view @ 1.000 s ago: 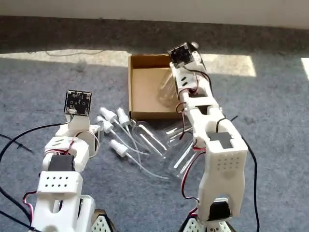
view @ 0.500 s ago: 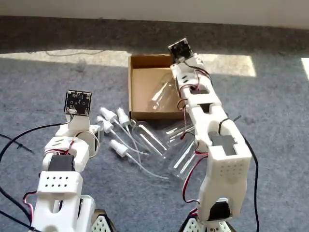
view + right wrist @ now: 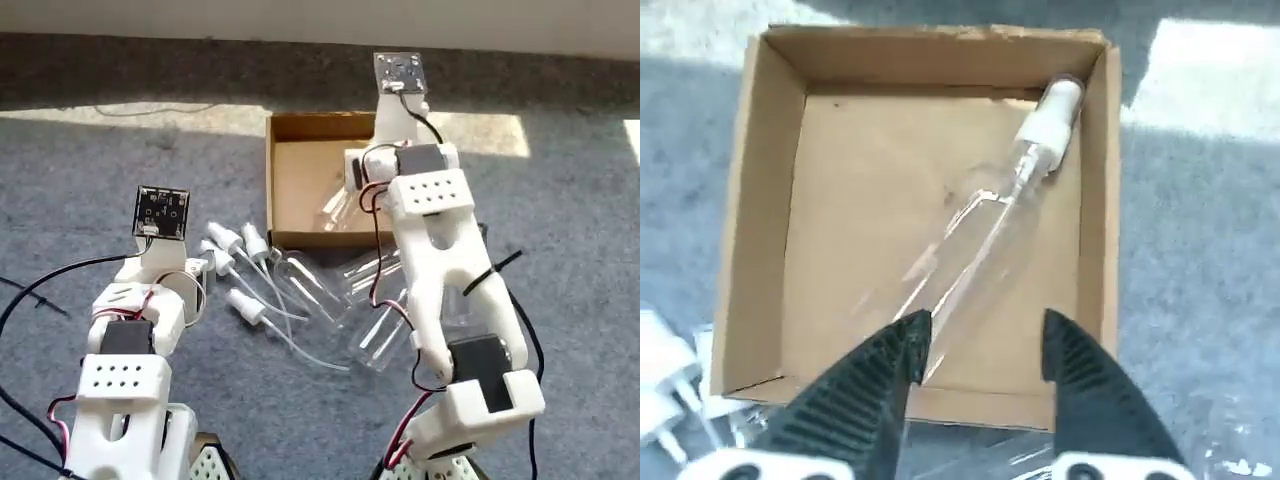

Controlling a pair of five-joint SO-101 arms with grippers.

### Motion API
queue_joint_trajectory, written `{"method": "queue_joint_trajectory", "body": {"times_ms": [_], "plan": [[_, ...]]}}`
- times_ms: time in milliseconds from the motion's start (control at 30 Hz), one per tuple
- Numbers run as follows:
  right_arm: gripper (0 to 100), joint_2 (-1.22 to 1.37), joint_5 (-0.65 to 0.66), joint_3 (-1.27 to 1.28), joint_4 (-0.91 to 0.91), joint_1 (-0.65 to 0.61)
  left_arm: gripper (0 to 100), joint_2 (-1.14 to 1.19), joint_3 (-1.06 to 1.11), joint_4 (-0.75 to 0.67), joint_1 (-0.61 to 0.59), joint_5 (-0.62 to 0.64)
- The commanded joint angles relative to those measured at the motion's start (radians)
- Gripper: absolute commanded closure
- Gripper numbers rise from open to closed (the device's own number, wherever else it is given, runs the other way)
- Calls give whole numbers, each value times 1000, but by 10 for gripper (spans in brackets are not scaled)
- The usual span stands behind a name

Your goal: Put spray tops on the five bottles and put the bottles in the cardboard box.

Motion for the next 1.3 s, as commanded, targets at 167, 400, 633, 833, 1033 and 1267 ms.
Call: {"method": "queue_joint_trajectory", "body": {"times_ms": [167,400,633,833,1033,1267], "plan": [[755,259,-118,-441,191,-15,818,-5,1,-20,-5,3],[752,625,-124,-958,340,-28,818,-12,31,-41,41,2],[752,911,-124,-1296,483,-18,818,-12,33,-41,38,2],[752,1017,-115,-1646,657,48,818,-12,33,-41,38,2],[752,964,28,-1738,710,97,818,-12,36,-41,41,2],[752,969,89,-1590,693,163,818,-12,38,-41,41,2]]}}
